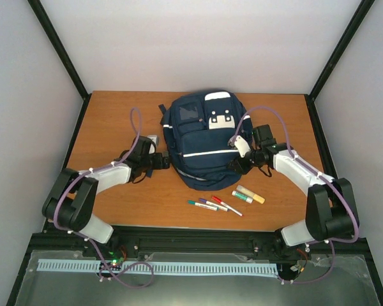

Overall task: Pack the student bag
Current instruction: Adjust the student bag at the center of the board.

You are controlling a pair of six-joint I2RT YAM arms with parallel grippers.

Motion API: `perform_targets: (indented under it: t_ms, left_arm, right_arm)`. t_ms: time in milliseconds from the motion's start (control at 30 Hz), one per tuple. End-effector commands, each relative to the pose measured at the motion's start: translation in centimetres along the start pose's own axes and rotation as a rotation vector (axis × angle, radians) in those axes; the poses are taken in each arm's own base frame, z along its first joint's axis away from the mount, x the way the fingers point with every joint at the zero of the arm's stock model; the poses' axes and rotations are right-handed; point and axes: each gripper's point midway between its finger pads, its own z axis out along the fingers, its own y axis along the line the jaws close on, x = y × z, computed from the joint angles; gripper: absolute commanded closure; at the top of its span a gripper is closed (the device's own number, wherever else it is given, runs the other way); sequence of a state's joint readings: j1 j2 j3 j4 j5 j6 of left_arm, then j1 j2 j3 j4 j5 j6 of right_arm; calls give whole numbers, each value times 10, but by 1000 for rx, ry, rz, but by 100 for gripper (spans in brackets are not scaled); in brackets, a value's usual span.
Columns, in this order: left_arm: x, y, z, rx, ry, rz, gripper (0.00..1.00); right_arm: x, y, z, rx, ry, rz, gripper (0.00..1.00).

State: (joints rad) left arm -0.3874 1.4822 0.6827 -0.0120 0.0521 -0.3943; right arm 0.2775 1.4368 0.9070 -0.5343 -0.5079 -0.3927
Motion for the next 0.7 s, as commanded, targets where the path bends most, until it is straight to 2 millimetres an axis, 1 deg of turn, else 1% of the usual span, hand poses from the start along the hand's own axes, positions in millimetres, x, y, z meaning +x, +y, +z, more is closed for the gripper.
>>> perform_targets:
  t_ms: [0,133,233,300,333,367,433,500,667]
  left_arm:
    - [-41,-41,6,211,-126,53,7]
    - [-43,-53,18,271,-102,108,9]
    - [-39,-63,29,325,-63,129,14]
    - [-35,-69,33,367,-41,133,17]
    - [-33,-71,34,384,-35,135,19]
    - [-30,-73,34,400,-27,135,21]
    - [-24,-76,32,426,-14,137,22]
    - [-16,-79,28,454,-6,138,24]
    - [8,-98,20,503,35,171,27]
  right_arm:
    - [1,-22,2,106,40,7,51]
    - [9,-39,5,163,76,31,51]
    - [16,-52,8,197,103,56,53]
    - [20,-59,11,220,125,60,53]
    - [21,-64,12,236,135,58,53]
    - [25,-75,10,262,142,80,54]
    - [26,-87,11,287,154,100,54]
    - [26,-95,13,306,167,112,55]
    - [23,-118,21,367,202,116,55]
